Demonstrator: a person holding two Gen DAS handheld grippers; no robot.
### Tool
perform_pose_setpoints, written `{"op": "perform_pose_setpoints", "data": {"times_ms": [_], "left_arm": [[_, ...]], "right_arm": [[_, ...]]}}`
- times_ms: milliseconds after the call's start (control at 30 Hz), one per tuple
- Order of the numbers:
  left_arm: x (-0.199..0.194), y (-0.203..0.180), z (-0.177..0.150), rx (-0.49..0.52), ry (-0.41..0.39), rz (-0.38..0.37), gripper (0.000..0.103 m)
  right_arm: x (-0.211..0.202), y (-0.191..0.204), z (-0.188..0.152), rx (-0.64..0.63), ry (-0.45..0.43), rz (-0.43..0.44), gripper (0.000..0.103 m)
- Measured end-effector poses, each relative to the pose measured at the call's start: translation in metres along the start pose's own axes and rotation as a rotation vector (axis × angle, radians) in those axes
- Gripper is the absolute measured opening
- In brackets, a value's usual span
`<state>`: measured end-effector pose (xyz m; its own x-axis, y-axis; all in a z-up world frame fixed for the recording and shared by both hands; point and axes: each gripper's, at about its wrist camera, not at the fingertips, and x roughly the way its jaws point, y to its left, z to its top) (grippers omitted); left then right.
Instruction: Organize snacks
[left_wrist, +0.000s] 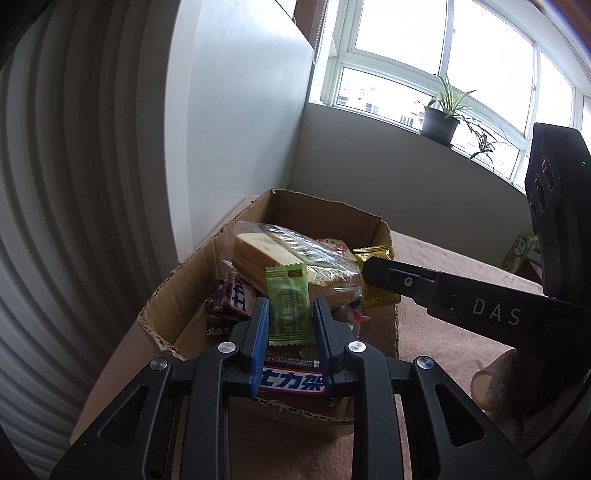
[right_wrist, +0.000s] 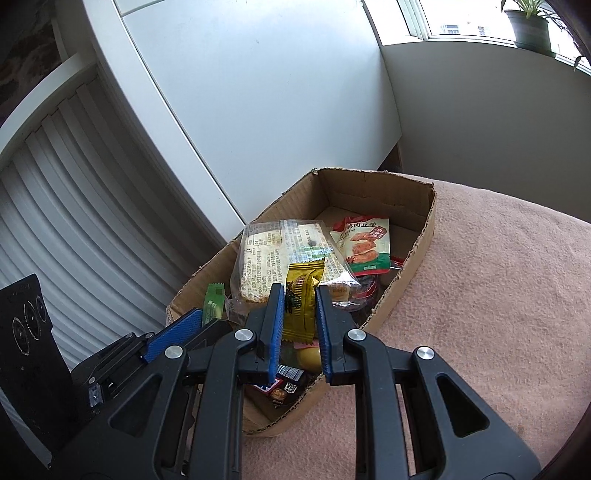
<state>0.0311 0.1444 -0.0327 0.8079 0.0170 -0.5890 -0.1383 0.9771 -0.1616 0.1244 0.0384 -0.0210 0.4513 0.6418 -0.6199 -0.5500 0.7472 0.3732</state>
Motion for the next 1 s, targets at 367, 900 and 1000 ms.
{"op": "perform_pose_setpoints", "data": {"times_ms": [367,900,1000], "left_arm": [[0.000,-0.005,0.000,-0.001,-0.004,0.004,0.043],[-0.013,-0.012,-0.003,0.017,-0.040,0.055,0.079],[-0.018,-0.021,-0.007,0.041,-0.047,0.063,0.080]], "right_arm": [[-0.014,-0.006,0.001,0.022,-0.029,-0.002,0.054],[-0.054,-0.023,-0.003,-0.001,-0.145,-0.114,0.099],[-0.063,-0.027,-0.009,-0.016,-0.158,-0.150,0.100]]}}
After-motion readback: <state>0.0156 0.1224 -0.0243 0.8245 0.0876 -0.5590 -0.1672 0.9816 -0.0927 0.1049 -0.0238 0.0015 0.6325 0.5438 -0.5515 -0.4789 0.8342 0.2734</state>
